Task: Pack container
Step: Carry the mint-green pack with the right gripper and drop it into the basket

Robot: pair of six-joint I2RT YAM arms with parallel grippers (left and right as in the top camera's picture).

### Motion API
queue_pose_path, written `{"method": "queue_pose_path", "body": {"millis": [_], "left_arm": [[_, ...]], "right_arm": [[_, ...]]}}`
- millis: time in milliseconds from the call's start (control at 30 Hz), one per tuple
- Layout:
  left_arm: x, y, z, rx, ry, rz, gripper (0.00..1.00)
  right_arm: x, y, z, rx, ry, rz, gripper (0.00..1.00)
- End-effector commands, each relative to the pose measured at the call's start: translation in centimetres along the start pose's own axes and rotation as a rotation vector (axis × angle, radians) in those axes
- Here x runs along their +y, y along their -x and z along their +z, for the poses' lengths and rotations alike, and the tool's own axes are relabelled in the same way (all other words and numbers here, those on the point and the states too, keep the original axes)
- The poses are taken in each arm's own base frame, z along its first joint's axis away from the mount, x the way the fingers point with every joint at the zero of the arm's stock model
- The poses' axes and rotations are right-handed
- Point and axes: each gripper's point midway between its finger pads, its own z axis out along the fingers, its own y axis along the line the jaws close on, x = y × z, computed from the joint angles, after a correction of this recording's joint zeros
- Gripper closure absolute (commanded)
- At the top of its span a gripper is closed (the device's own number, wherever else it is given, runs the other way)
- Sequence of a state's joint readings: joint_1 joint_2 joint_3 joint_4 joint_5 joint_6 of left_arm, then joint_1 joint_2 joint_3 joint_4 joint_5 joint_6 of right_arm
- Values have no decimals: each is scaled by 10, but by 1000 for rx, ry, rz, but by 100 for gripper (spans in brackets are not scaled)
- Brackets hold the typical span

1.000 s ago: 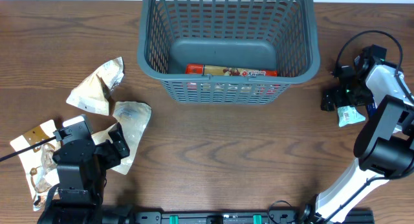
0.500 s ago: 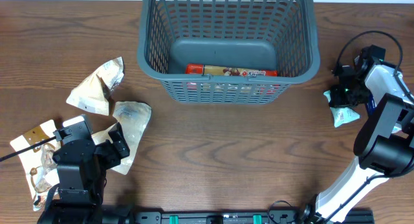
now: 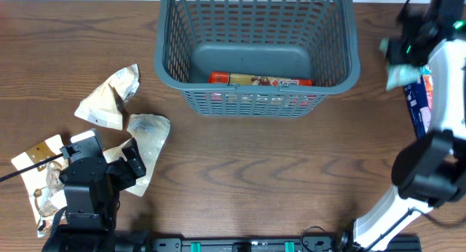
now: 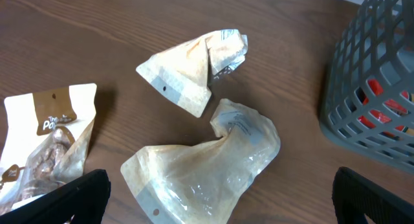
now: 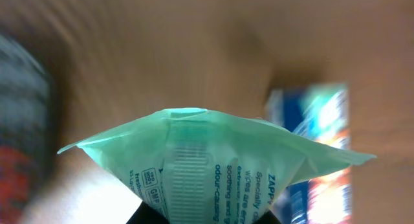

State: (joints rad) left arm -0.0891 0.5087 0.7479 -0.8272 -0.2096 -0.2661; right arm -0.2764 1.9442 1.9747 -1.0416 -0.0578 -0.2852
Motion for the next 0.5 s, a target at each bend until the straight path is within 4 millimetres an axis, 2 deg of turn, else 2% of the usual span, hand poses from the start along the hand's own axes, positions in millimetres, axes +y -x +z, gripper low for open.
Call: {"method": "queue_pose_path", "body": {"millis": [0,67,133,200,267,367,433,467], "left_arm": [[-2,6,-4,-17,-9,-12,1],[-2,6,-4,-17,-9,-12,1],[-2,6,-4,-17,-8,-12,1],[-2,6,-4,-17,-9,-12,2],[-2,6,-4,-17,-8,-12,1],[-2,6,-4,-17,-9,-12,1],[-2,6,-4,-17,-8,-12,1],[-2,6,-4,-17,-9,-12,1]], "right_arm": [[33,62,-104,-272,44,-32,99],[61,74,-136,-341,93,-146,99],[94,76,-160,-387,152,-295,99],[136,68,-177,-423,244,-500,99],[181,51,-187,-433,360,-716,99],[232,23,-190,-419,489,-954,99],[258,11,-176,-378,512,-1072,99],[264,10,-169,-358,508,-1090,99]]}}
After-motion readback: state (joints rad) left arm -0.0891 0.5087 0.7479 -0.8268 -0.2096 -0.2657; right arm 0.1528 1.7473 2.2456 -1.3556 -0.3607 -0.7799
